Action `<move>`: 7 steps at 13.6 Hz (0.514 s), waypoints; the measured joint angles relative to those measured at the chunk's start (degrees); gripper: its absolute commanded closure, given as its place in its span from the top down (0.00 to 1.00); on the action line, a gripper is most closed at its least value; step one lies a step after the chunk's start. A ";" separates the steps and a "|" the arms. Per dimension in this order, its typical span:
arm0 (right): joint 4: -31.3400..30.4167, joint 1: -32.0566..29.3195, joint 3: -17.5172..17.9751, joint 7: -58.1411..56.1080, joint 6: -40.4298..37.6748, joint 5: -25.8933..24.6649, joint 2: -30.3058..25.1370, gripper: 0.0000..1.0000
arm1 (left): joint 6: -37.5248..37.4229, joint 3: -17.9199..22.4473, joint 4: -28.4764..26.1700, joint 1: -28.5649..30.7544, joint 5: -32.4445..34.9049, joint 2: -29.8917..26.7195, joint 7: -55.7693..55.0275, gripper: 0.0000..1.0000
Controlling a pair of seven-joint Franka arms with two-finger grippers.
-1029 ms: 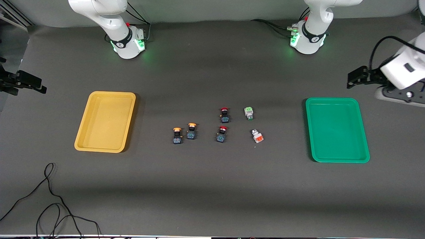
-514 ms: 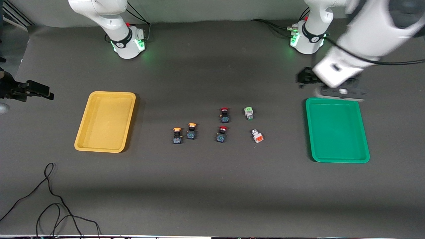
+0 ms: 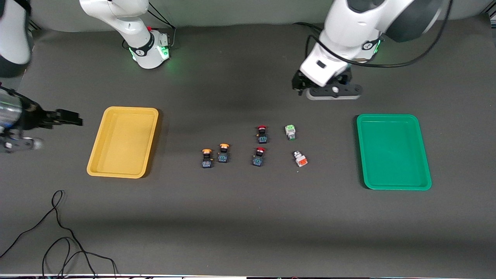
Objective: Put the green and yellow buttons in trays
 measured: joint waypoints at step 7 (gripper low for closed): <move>-6.87 8.71 0.34 7.33 12.24 1.08 5.74 1.00 | 17.87 0.04 -12.23 -1.20 0.32 4.25 -1.22 1.00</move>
